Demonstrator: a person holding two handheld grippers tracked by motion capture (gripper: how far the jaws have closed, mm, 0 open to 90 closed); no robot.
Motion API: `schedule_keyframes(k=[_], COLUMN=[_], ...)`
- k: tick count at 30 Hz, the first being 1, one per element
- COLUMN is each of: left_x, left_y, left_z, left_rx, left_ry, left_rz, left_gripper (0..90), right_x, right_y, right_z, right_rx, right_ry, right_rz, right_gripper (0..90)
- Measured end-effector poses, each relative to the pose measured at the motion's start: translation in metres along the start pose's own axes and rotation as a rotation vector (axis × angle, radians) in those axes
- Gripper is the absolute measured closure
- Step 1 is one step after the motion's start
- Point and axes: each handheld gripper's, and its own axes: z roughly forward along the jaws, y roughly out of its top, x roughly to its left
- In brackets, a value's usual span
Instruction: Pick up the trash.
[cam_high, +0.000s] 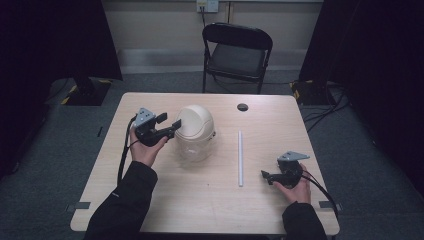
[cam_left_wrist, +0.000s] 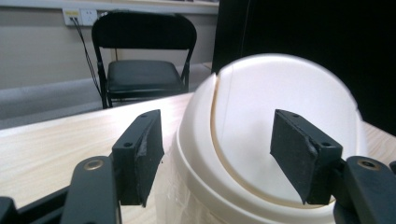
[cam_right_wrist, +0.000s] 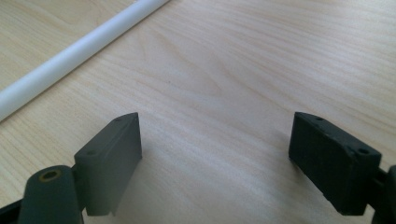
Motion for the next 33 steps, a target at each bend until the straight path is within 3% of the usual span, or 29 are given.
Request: schedule_keyframes(k=[13, 18, 21, 27, 31, 33], left_x=[0.001, 0.003, 0.002, 0.001, 0.002, 0.002], left_y=[-0.011, -0.012, -0.012, -0.003, -0.003, -0.007], left_z=[0.02, 0.024, 0.022, 0.002, -0.022, -0.034], left_rx=[0.075, 0.067, 0.07, 0.034, -0.005, -0.005], left_ry=[0.027, 0.036, 0.035, 0.027, 0.026, 0.03], left_rz=[0.0, -0.02, -0.007, 0.02, 0.03, 0.032], left_gripper=[34.2, 34.3, 34.9, 35.6, 35.7, 35.6], right_x=[0.0, 0.0, 0.0, 0.002, 0.003, 0.003], right_y=[0.0, 0.0, 0.0, -0.001, -0.004, -0.004], right_z=[0.0, 0.0, 0.0, -0.002, -0.006, -0.007], right_rx=[0.001, 0.001, -0.002, -0.001, -0.019, -0.032], right_ry=[-0.002, -0.001, -0.004, -0.014, -0.033, -0.049], right_rz=[-0.001, 0.0, -0.001, 0.013, 0.034, 0.035], right_gripper=[16.6, 16.6, 16.6, 18.0, 29.6, 30.1])
